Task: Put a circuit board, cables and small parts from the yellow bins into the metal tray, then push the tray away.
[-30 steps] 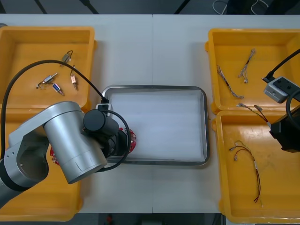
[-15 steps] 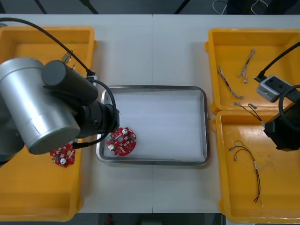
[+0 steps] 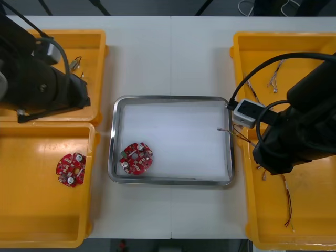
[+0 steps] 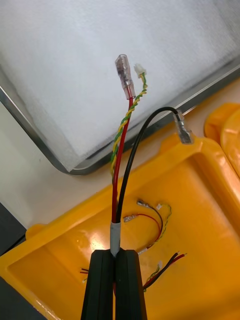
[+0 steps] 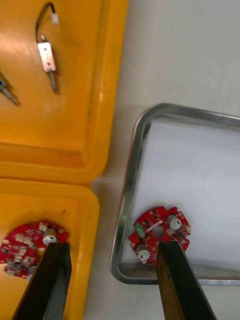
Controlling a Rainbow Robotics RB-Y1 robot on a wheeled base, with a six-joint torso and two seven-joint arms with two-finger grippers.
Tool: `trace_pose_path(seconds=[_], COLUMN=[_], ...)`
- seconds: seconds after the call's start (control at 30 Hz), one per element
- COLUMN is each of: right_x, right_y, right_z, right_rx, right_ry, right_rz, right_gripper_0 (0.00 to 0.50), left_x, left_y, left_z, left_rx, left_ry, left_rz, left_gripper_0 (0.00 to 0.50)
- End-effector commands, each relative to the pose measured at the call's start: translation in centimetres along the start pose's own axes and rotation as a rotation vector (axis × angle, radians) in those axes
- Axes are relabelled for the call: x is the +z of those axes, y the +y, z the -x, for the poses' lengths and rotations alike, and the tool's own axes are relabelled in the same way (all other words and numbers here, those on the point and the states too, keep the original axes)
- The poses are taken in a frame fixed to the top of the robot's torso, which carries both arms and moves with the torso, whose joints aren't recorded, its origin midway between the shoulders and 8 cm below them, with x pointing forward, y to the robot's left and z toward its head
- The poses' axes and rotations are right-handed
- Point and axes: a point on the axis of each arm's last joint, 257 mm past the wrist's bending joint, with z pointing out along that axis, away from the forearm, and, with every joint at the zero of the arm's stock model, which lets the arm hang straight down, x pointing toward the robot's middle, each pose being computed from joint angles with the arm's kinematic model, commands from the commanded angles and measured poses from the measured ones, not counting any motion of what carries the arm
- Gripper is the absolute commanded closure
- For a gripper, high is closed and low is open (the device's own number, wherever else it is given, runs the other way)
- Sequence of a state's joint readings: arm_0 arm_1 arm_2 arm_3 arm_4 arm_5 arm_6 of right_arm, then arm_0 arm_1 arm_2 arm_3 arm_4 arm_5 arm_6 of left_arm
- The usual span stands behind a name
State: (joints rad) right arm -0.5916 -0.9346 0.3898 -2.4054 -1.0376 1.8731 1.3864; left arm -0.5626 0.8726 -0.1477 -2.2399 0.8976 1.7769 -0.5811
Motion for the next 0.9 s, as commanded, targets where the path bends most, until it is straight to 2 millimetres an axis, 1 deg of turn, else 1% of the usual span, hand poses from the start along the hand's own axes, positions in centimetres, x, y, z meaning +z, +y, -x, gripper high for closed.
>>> trace_pose_path(seconds=[0.03, 0.13, 0.2, 0.27, 0.3, 0.37, 0.43, 0.53, 0.67, 0.77, 0.83, 0.9], right_x=[0.5, 1.6, 1.9, 2.6, 2.8, 3.4, 4.1, 4.9, 5.9, 7.0, 8.1, 8.9], right_y=[1.4, 2.5, 2.9, 3.5, 3.7, 4.1, 4.5, 5.0, 5.8, 6.4, 6.6, 6.6], right_z=[3.8, 5.8, 6.9, 8.2, 8.5, 9.7, 10.3, 11.2, 11.6, 11.5, 11.1, 10.8], right_rx=[-0.132, -0.176, -0.200, -0.238, -0.250, -0.325, -0.396, -0.474, -0.546, -0.576, -0.584, -0.592], right_ry=[-0.031, -0.026, -0.025, -0.018, -0.015, -0.007, 0.005, 0.002, -0.001, 0.006, 0.018, 0.030], right_rz=[0.011, 0.039, 0.042, 0.038, 0.036, 0.015, 0.013, 0.020, 0.028, 0.027, 0.020, 0.011], right_gripper_0=[0.500, 0.500, 0.500, 0.500, 0.500, 0.500, 0.500, 0.500, 0.500, 0.500, 0.500, 0.500], left_x=[-3.5, -4.5, -5.0, -5.5, -5.6, -5.7, -5.5, -5.3, -5.3, -4.9, -4.6, -3.9], left_y=[3.6, 5.4, 6.3, 7.7, 8.0, 9.6, 10.6, 11.7, 12.3, 12.1, 11.7, 11.3], left_z=[6.5, 9.3, 10.6, 12.3, 12.6, 14.2, 15.4, 16.9, 18.4, 19.4, 20.2, 20.7], left_rx=[0.117, 0.116, 0.125, 0.136, 0.139, 0.151, 0.167, 0.211, 0.257, 0.295, 0.339, 0.367], left_ry=[-0.089, -0.122, -0.142, -0.161, -0.165, -0.185, -0.204, -0.229, -0.242, -0.241, -0.241, -0.234], left_rz=[-0.001, -0.012, 0.001, 0.022, 0.026, 0.045, 0.050, 0.051, 0.047, 0.029, 0.022, 0.012], left_gripper_0=[0.000, 0.000, 0.000, 0.000, 0.000, 0.000, 0.000, 0.000, 0.000, 0.000, 0.000, 0.000])
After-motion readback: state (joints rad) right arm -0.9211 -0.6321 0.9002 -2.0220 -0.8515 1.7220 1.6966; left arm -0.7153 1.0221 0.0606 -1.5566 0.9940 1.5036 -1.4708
